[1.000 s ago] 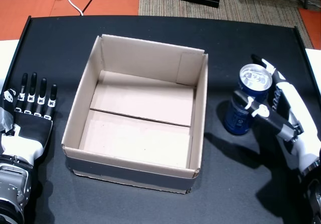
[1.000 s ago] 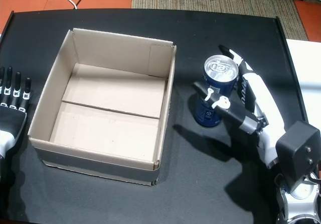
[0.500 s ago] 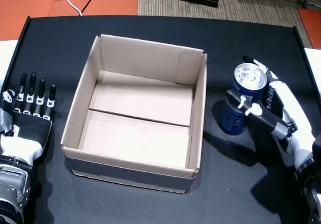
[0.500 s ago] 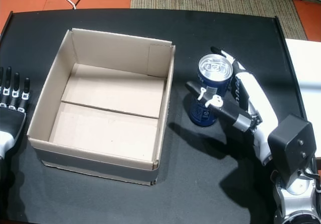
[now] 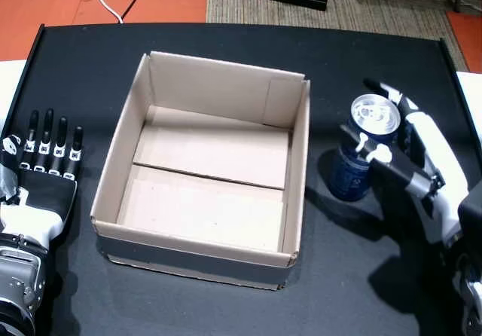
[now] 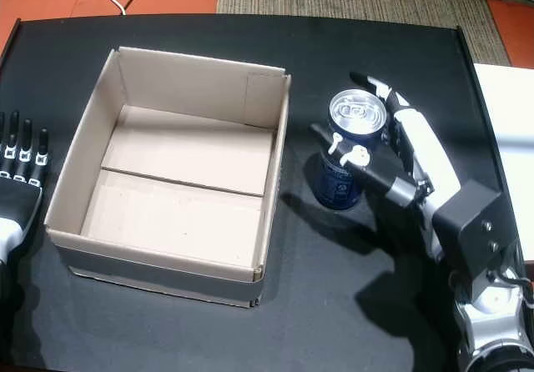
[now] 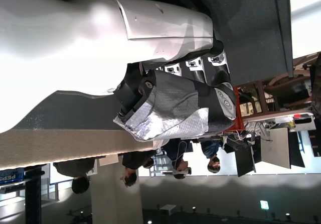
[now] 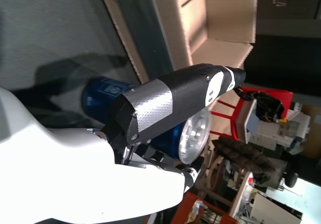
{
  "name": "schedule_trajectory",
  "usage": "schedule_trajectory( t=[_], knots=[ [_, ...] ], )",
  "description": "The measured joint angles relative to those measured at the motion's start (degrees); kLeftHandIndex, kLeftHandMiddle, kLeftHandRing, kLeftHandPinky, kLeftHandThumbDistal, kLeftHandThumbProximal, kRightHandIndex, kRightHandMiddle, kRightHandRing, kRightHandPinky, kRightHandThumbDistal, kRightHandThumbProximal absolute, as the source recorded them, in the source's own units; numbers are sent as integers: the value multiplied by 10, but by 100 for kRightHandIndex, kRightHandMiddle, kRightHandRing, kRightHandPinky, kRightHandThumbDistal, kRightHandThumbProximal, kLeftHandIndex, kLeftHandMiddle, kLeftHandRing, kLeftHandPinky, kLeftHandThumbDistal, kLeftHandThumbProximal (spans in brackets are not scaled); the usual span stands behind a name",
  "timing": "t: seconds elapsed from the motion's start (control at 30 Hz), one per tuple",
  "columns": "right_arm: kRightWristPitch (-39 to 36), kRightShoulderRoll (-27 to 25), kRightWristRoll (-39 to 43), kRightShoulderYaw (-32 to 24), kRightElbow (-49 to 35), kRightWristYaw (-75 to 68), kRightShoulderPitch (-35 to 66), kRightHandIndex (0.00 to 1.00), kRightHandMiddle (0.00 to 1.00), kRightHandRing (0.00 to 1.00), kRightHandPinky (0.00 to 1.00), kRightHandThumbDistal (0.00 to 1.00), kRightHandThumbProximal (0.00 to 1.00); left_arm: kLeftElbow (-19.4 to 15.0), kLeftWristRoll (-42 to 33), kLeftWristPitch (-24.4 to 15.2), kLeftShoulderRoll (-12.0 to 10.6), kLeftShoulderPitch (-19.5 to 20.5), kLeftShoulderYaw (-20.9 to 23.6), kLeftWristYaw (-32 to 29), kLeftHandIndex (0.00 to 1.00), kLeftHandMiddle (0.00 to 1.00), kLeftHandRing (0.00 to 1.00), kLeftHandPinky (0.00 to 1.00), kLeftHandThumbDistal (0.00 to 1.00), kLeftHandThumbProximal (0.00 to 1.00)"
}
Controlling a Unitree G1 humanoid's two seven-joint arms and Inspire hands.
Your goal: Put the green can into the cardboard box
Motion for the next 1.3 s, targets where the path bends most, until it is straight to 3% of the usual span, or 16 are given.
schedule_trajectory(
  t=[0.3, 0.8, 1.3],
  knots=[
    [32, 11, 10, -16, 13, 1, -2, 89, 93, 94, 97, 100, 53, 1, 0, 1, 1, 0, 2, 0, 52, 51, 64, 78, 0, 54],
    [50, 18, 11, -27, 18, 1, -14, 88, 90, 91, 95, 100, 58, 1, 0, 2, 1, 0, 4, 0, 51, 51, 64, 77, 0, 54],
    [65, 23, 5, -18, 19, -1, -14, 92, 89, 89, 95, 100, 55, 1, 0, 2, 1, -1, 4, 0, 50, 50, 60, 73, 0, 51]
  ],
)
